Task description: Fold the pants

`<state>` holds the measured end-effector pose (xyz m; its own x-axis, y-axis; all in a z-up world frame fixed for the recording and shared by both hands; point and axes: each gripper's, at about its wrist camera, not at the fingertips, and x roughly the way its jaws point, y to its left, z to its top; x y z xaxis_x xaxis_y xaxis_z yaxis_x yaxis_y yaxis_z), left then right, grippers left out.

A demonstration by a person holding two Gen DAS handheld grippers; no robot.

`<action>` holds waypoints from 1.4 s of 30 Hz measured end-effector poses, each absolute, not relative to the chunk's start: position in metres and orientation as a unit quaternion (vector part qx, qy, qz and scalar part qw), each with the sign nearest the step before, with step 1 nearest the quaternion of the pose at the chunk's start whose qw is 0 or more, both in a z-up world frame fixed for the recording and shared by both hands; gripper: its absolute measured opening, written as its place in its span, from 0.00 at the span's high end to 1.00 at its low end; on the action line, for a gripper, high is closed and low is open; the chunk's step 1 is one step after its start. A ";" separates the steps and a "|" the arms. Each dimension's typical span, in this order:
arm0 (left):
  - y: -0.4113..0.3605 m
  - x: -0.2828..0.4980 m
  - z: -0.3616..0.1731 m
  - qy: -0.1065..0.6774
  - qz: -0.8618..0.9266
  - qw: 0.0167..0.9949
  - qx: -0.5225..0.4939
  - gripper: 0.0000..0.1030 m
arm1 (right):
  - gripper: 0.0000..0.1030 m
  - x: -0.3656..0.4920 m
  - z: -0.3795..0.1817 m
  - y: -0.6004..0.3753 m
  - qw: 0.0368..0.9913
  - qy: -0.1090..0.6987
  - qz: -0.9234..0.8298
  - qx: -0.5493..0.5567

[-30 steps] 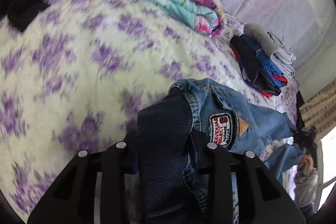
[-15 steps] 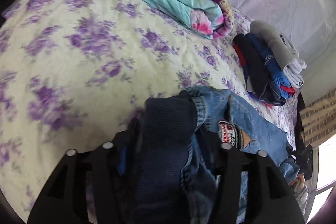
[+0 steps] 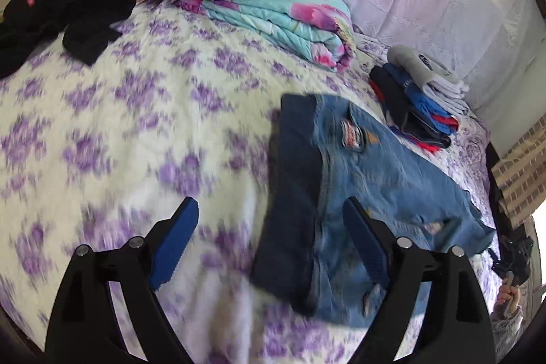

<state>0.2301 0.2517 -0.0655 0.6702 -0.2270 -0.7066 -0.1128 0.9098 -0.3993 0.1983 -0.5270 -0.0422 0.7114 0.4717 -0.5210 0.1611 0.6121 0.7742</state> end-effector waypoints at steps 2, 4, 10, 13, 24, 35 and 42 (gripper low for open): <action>0.247 0.213 -0.072 0.402 -0.032 0.887 -0.225 0.18 | 0.34 0.198 -0.051 -0.524 0.815 0.359 0.102 0.443; 0.242 0.201 -0.080 0.403 -0.033 0.883 -0.239 0.18 | 0.33 0.203 -0.053 -0.524 0.816 0.338 0.109 0.456; 0.230 0.180 -0.098 0.406 -0.013 0.881 -0.243 0.15 | 0.44 0.225 -0.050 -0.502 0.830 0.332 0.147 0.423; 0.221 0.176 -0.103 0.407 -0.003 0.886 -0.220 0.10 | 0.52 0.207 -0.035 -0.498 0.852 0.308 0.139 0.400; 0.194 0.179 -0.118 0.379 0.062 0.911 -0.150 0.04 | 0.16 0.213 -0.050 -0.533 0.836 0.280 0.108 0.460; 0.197 0.178 -0.119 0.377 0.055 0.911 -0.160 0.04 | 0.79 0.154 -0.012 -0.488 0.864 0.264 0.142 0.404; 0.201 0.180 -0.117 0.392 0.041 0.905 -0.163 0.04 | 0.46 0.096 0.050 -0.517 0.926 0.286 0.115 0.216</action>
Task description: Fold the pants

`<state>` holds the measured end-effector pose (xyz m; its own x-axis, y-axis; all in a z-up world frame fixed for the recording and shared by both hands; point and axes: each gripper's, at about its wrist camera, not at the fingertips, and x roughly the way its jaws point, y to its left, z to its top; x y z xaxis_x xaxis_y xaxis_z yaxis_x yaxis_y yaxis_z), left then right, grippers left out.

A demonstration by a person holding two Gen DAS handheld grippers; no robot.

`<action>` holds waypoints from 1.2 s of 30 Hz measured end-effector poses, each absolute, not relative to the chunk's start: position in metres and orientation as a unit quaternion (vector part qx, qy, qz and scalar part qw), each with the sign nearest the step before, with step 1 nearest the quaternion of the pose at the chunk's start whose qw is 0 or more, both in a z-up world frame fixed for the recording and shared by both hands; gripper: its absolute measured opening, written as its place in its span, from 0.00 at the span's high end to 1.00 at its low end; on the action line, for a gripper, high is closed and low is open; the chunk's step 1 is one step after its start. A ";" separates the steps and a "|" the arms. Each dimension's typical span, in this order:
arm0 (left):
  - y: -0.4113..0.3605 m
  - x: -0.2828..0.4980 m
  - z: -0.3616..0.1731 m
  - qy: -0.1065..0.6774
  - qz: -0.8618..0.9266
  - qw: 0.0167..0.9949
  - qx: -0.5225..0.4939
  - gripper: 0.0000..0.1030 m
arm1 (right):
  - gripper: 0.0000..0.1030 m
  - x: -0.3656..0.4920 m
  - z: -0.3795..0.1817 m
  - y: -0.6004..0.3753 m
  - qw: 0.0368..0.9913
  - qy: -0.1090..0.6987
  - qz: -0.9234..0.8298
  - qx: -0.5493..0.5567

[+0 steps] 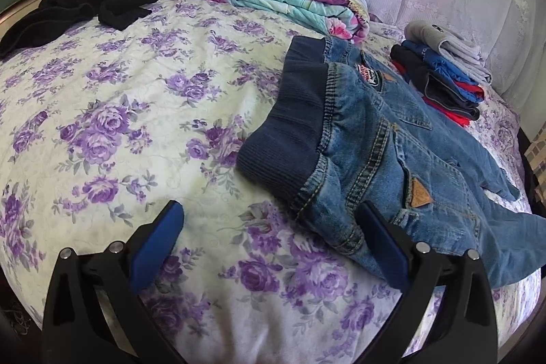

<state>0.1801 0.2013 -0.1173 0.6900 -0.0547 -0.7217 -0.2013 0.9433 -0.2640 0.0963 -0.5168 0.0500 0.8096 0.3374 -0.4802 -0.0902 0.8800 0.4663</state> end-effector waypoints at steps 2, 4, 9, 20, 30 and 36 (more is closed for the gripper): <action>0.204 0.180 -0.116 0.397 0.027 0.903 -0.165 0.04 | 0.35 0.077 0.017 -0.541 0.923 0.333 -0.017 0.192; 0.208 0.179 -0.115 0.404 0.014 0.900 -0.165 0.04 | 0.40 0.048 -0.014 -0.573 0.891 0.333 -0.006 0.309; 0.214 0.179 -0.113 0.415 0.000 0.890 -0.188 0.04 | 0.34 0.011 -0.027 -0.576 0.873 0.284 0.015 0.397; 0.216 0.159 -0.107 0.415 -0.040 0.871 -0.259 0.04 | 0.28 0.037 -0.081 -0.525 0.796 0.298 0.040 0.525; 0.218 0.172 -0.111 0.415 -0.042 0.856 -0.306 0.04 | 0.45 0.070 -0.077 -0.520 0.806 0.293 0.025 0.514; 0.226 0.209 -0.116 0.422 -0.048 0.827 -0.370 0.05 | 0.80 0.076 -0.090 -0.525 0.788 0.298 0.026 0.539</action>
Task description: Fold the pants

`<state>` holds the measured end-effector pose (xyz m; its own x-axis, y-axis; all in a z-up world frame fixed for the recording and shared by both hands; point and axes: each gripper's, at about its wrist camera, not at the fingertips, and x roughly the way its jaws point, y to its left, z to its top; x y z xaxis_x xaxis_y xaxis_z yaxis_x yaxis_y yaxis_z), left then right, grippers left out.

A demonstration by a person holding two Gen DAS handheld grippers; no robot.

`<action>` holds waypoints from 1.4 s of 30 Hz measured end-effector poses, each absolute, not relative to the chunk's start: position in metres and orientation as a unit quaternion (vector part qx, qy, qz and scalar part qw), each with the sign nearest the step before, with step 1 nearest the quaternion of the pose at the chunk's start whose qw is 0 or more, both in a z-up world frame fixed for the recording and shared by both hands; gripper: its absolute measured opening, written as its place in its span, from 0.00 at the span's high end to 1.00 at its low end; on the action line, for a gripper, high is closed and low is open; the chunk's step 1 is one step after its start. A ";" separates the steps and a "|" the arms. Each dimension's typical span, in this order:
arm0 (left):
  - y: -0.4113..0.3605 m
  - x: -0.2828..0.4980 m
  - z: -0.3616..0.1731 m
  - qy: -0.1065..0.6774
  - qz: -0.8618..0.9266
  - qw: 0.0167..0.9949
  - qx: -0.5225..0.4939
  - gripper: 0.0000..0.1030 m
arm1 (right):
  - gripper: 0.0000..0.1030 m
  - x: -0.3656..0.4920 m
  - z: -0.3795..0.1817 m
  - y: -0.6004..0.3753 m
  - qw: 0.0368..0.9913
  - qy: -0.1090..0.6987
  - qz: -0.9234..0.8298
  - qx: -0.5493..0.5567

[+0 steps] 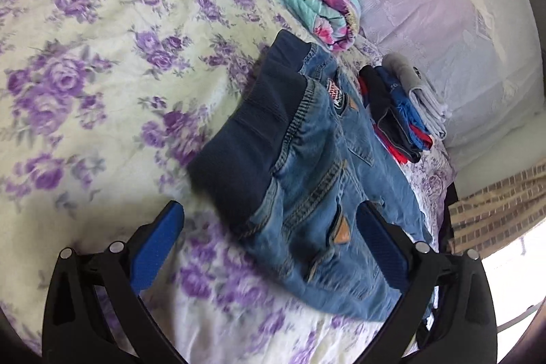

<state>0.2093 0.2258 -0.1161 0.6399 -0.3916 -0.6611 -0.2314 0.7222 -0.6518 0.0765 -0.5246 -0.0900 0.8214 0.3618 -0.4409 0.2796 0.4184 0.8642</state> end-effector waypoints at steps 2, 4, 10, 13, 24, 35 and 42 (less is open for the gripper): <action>0.222 0.213 -0.116 0.424 -0.042 0.825 -0.371 0.08 | 0.85 0.077 -0.087 -0.528 0.787 0.295 0.031 0.540; 0.221 0.212 -0.111 0.422 -0.043 0.827 -0.369 0.52 | 0.87 0.079 -0.077 -0.531 0.793 0.292 0.039 0.534; 0.243 0.194 -0.119 0.410 -0.038 0.802 -0.432 0.80 | 0.88 0.086 -0.046 -0.539 0.811 0.284 0.049 0.509; 0.244 0.179 -0.110 0.394 -0.042 0.810 -0.433 0.81 | 0.88 0.081 -0.045 -0.546 0.811 0.280 0.043 0.512; 0.256 0.148 -0.110 0.399 0.000 0.843 -0.362 0.33 | 0.72 0.058 -0.089 -0.559 0.798 0.325 0.011 0.508; 0.255 0.201 -0.029 0.356 0.050 0.912 -0.197 0.07 | 0.09 0.126 -0.007 -0.579 0.842 0.262 0.045 0.469; 0.238 0.308 -0.029 0.396 0.008 0.901 -0.175 0.07 | 0.08 0.263 -0.003 -0.578 0.829 0.332 0.093 0.440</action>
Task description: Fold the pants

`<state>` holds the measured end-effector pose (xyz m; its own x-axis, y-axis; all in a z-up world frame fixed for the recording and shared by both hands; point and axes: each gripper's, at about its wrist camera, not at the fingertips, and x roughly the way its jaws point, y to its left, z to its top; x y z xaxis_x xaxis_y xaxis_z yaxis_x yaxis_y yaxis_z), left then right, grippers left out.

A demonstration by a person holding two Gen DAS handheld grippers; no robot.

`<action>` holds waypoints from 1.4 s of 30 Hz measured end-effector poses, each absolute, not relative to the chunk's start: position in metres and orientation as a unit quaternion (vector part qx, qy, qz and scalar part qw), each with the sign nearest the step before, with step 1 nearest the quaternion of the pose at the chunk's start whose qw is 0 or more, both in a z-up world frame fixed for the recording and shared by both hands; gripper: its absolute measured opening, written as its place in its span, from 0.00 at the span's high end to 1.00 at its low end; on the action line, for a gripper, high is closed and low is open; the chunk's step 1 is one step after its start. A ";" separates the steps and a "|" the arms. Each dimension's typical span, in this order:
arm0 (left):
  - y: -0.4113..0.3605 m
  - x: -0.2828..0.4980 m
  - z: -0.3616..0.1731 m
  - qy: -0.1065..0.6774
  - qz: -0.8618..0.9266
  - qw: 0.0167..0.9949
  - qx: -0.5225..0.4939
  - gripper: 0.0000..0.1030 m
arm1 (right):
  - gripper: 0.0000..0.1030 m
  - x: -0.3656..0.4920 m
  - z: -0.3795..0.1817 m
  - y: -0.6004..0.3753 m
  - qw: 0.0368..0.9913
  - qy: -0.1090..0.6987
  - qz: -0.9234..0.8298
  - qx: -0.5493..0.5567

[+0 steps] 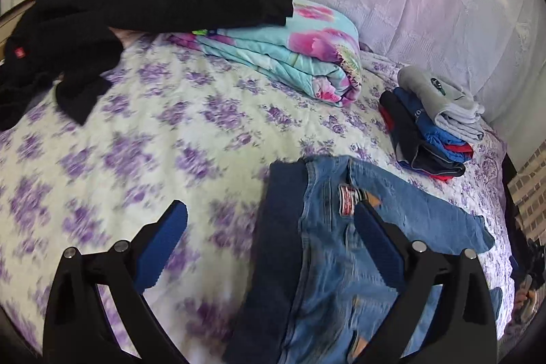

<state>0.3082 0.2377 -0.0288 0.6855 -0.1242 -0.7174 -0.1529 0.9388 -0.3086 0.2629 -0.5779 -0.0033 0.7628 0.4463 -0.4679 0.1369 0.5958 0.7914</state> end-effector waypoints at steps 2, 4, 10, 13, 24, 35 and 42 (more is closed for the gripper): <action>0.236 0.334 -0.036 0.409 0.011 0.896 -0.173 0.07 | 0.08 0.295 -0.009 -0.572 0.833 0.349 0.094 0.419; 0.233 0.351 -0.043 0.419 0.010 0.891 -0.171 0.07 | 0.09 0.325 -0.020 -0.570 0.833 0.371 0.088 0.400; 0.220 0.399 -0.066 0.455 -0.021 0.875 -0.162 0.07 | 0.13 0.394 -0.051 -0.574 0.822 0.427 0.073 0.368; 0.211 0.417 -0.077 0.469 -0.048 0.868 -0.154 0.07 | 0.19 0.412 -0.066 -0.573 0.809 0.453 0.077 0.366; 0.197 0.446 -0.106 0.509 -0.091 0.846 -0.132 0.08 | 0.84 0.402 -0.078 -0.576 0.816 0.455 0.070 0.351; 0.189 0.443 -0.092 0.500 -0.118 0.849 -0.121 0.54 | 0.91 0.403 -0.073 -0.574 0.822 0.446 0.058 0.349; 0.184 0.419 -0.045 0.456 -0.125 0.875 -0.106 0.57 | 1.00 0.373 -0.015 -0.581 0.852 0.391 0.062 0.343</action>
